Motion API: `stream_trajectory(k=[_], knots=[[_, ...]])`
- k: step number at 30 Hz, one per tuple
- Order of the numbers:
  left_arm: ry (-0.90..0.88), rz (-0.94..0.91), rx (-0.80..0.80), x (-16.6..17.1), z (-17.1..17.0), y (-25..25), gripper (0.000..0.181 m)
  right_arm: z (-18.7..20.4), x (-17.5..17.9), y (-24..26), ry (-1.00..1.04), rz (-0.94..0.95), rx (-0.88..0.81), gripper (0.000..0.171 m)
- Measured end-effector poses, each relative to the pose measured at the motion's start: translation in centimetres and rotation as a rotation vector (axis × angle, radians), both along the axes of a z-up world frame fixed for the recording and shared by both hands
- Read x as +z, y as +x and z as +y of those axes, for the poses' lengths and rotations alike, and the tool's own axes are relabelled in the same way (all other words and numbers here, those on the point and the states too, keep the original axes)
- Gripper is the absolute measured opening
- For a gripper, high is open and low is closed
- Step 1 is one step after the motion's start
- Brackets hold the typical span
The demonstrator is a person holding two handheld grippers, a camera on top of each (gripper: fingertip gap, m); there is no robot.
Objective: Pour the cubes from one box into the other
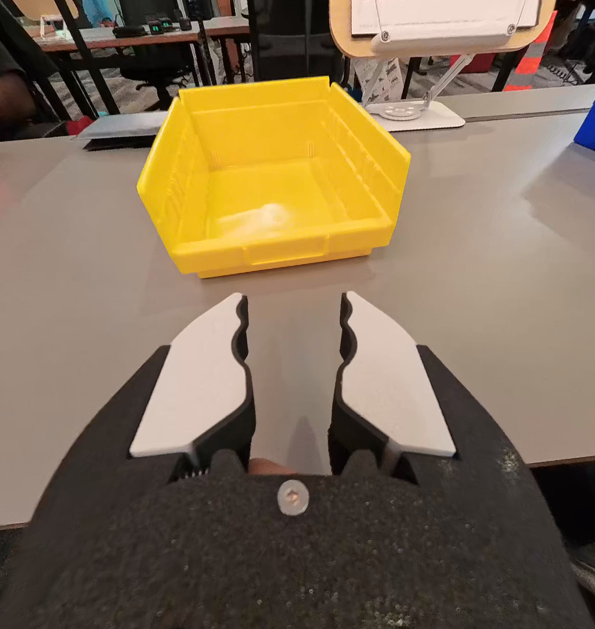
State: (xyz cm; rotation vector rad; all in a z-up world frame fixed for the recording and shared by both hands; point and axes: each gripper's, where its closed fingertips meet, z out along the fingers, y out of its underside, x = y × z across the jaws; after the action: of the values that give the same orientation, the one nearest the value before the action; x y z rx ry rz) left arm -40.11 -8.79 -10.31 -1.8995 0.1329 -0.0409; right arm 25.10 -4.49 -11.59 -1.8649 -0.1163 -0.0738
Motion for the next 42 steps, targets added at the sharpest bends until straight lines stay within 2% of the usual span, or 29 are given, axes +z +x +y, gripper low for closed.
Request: stream_trajectory(k=[10, 23, 26, 29, 31, 34, 38, 40, 42], knots=[[-0.035, -0.041, -0.007, -0.6, -0.2, -0.1, 0.054, 0.0, 0.4, -0.8, 0.011, 0.013, 0.042, 0.06], [-0.05, -0.076, -0.041, -0.7, 0.2, 1.2, 0.056, 0.4, 0.4, -1.7, 0.004, -0.114, 0.061, 0.063], [-0.073, -0.215, -0.203, 1.1, 1.5, 7.7, 0.062, 1.4, 1.3, 0.0, -0.038, -0.251, -0.015, 0.064], [-0.11, -0.15, -0.374, 2.2, 2.9, 17.2, 0.07, 3.1, 2.7, -0.5, 0.006, -0.065, -0.04, 0.063], [-0.129, -0.087, -0.47, 2.2, 3.6, 24.2, 0.071, 4.1, 2.1, -1.0, -0.02, 0.051, -0.035, 0.064], [-0.129, -0.057, -0.572, 1.6, 4.5, 35.0, 0.071, 4.4, 1.0, 0.4, -0.064, -0.015, -0.088, 0.071], [-0.181, -0.033, -0.648, -0.7, 6.2, 47.7, 0.07, 3.8, 1.1, 2.0, -0.057, -0.083, -0.137, 0.07], [-0.209, 0.028, -0.62, -2.3, 8.1, 51.6, 0.062, 3.4, 0.8, 2.4, -0.054, -0.024, -0.155, 0.071], [-0.214, 0.085, -0.587, -3.3, 10.4, 53.9, 0.064, 3.0, 0.3, 2.1, -0.064, 0.082, -0.143, 0.072]])
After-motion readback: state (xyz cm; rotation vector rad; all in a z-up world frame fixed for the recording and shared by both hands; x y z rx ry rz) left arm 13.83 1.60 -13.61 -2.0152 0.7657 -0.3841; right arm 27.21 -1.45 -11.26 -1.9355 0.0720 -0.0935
